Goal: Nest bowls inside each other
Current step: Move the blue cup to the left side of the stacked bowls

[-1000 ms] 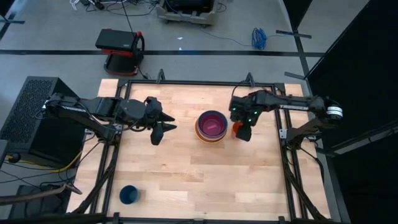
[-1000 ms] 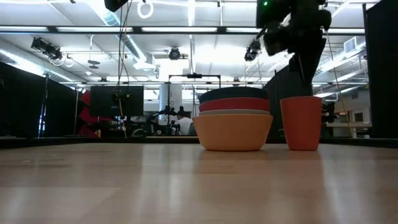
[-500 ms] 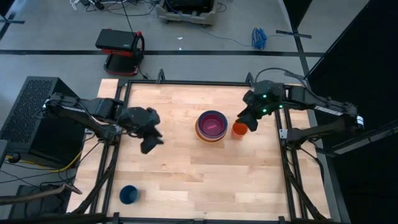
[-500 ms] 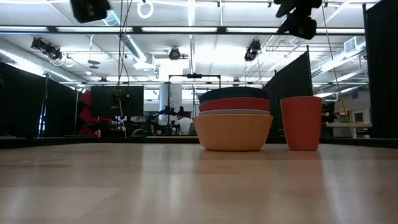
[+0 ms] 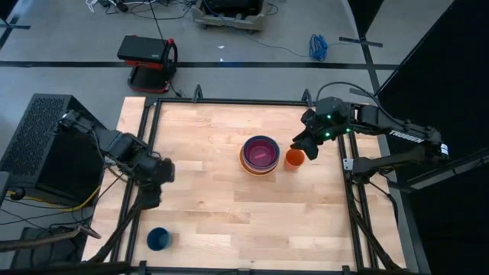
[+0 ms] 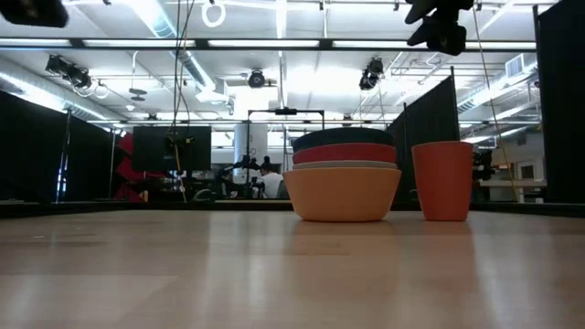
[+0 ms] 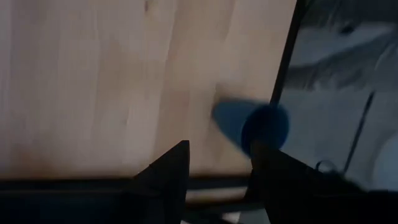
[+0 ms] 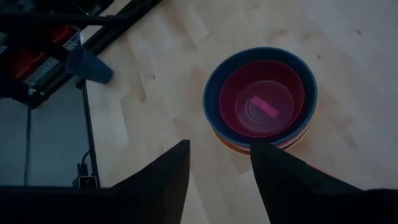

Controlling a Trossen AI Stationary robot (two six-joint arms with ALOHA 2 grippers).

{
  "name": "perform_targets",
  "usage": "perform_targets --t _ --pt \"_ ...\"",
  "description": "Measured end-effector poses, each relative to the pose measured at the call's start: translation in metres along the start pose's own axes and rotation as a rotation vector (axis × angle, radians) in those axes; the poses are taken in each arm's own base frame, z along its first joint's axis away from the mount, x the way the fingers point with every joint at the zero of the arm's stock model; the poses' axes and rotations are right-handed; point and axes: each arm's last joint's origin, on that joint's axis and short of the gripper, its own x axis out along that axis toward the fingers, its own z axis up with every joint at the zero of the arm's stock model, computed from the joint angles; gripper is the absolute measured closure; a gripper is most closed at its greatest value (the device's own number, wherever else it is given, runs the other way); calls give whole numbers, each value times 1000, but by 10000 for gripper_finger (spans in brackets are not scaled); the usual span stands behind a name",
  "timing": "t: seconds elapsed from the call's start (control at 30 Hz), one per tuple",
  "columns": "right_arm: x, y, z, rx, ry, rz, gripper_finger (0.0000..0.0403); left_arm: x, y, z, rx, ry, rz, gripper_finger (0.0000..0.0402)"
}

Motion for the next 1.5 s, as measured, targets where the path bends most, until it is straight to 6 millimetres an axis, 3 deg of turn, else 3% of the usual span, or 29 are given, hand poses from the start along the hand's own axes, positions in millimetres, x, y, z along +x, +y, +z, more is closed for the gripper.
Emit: perform_targets --t 0.17,0.53,1.17,1.37,1.5 --pt "0 0 0 7 -6 -5 236 6 -4 -20 36 147 29 243" --pt "0 -1 1 30 -19 -29 239 57 -26 -26 103 140 -71 238" --pt "-2 -6 4 47 -33 -48 242 118 -49 -34 149 248 39 105" --pt "-2 -6 4 45 -33 -48 236 143 -48 -33 134 296 117 120" --pt "-2 -6 3 46 -27 -35 240 158 -47 -34 130 330 168 154"
